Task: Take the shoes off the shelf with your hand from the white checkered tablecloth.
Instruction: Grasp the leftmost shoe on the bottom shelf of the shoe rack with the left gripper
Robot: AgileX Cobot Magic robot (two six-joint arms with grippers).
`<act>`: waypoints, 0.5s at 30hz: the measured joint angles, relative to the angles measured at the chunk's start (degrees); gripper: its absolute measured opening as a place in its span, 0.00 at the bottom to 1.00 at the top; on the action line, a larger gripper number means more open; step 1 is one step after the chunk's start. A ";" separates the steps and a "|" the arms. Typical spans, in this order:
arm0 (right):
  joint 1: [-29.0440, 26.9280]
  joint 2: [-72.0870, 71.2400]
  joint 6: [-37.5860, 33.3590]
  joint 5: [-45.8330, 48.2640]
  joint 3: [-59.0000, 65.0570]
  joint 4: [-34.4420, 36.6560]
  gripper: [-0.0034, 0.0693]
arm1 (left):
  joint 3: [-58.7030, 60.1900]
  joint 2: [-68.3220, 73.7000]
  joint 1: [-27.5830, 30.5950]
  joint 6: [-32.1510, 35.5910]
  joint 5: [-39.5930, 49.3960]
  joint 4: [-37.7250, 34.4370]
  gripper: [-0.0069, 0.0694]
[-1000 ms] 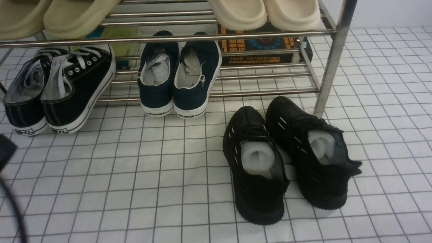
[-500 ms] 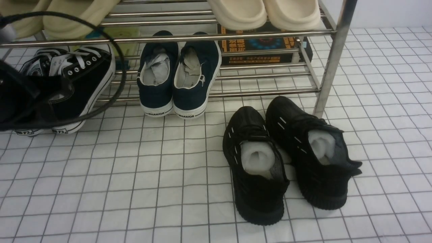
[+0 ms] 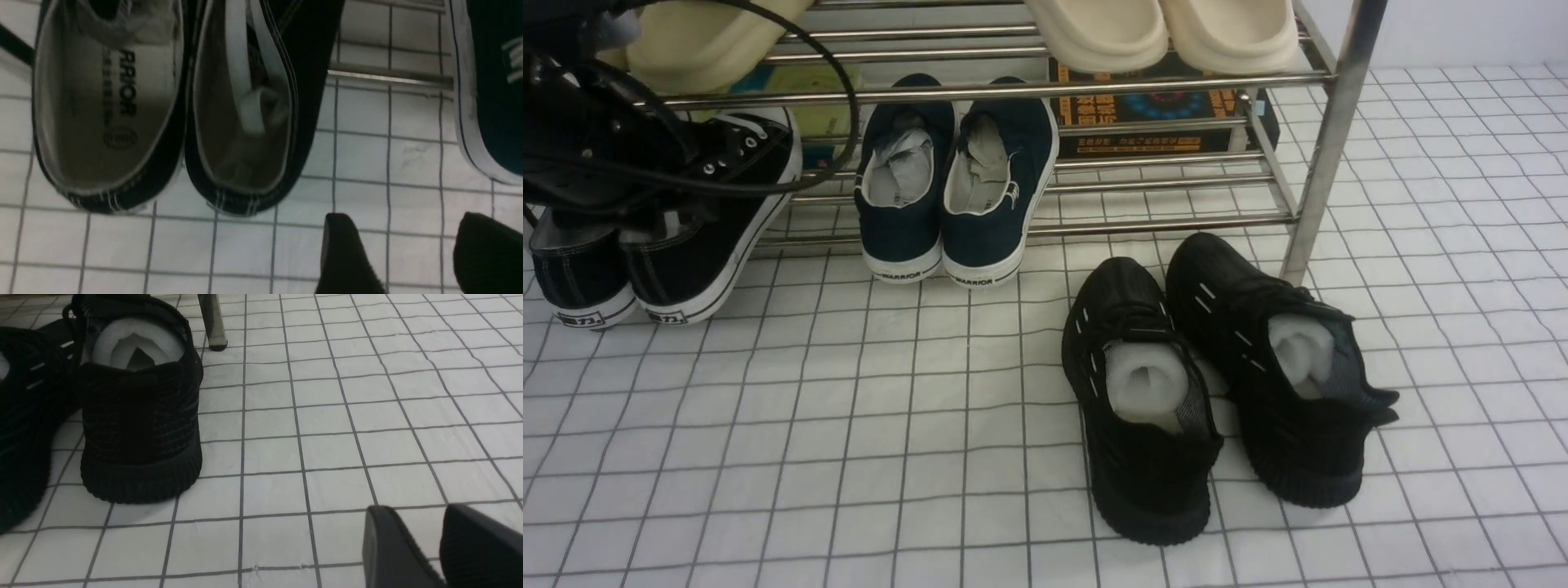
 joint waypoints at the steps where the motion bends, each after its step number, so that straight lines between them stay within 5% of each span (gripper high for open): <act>1: 0.00 0.00 0.00 0.00 0.00 0.00 0.34 | 0.00 1.61 0.00 0.00 -2.45 0.54 0.65; 15: 0.00 0.00 0.00 0.00 0.00 0.00 0.36 | -0.05 10.61 0.00 0.00 -9.94 6.29 0.66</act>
